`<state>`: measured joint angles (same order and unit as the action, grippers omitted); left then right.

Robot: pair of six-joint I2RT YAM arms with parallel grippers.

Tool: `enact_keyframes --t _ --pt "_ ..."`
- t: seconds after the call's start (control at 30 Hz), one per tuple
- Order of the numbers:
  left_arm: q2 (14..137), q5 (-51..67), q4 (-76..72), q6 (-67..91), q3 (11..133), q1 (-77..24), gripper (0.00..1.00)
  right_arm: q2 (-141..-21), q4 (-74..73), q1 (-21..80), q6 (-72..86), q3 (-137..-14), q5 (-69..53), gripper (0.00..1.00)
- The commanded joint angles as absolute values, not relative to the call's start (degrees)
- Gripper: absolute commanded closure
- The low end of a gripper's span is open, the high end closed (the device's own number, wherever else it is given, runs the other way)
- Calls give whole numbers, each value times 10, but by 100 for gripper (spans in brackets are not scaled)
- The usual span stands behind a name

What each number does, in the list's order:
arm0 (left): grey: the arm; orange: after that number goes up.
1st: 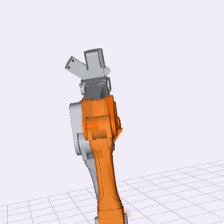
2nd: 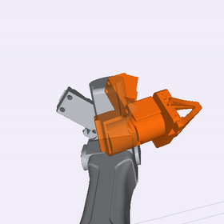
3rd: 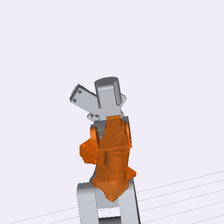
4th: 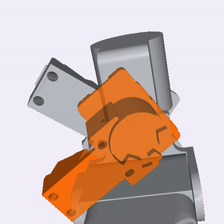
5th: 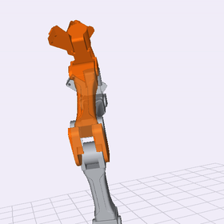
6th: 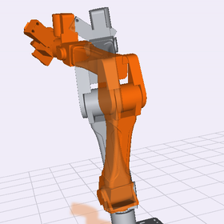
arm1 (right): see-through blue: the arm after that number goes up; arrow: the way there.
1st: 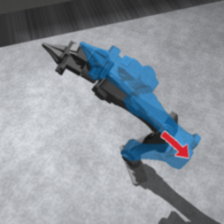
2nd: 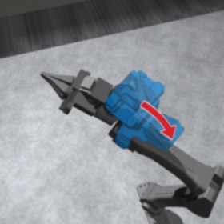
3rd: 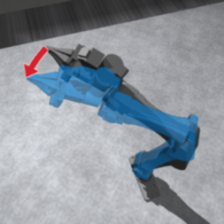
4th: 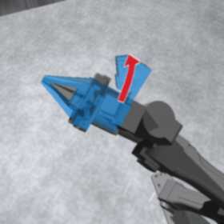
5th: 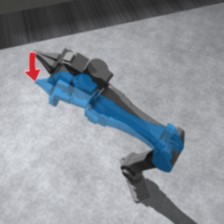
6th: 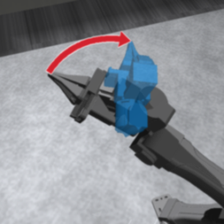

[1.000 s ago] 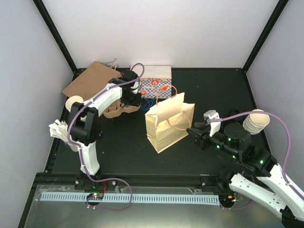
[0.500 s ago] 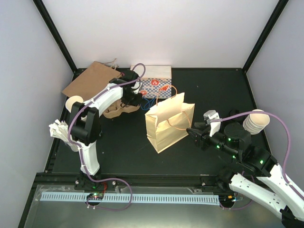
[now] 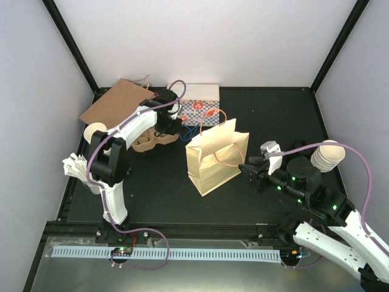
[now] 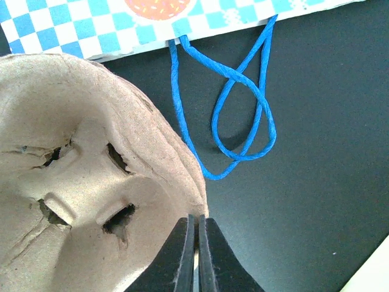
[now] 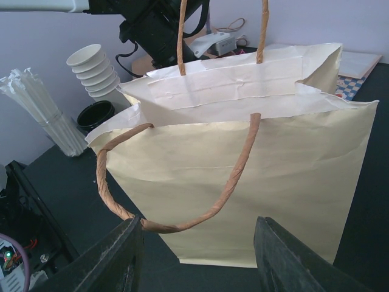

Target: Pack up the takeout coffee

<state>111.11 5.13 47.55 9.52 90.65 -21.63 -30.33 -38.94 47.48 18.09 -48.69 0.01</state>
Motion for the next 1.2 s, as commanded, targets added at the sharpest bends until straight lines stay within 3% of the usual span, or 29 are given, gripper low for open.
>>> enact_keyframes --t 0.0,0.83,1.17 --pt "1087 34 494 99 926 -219 98 -303 -379 474 184 -483 0 48" --pt "1002 7 530 105 927 -221 98 -310 -374 474 182 -486 -4 48" --pt "900 -6 583 102 927 -224 98 -311 -372 474 180 -486 -3 48"
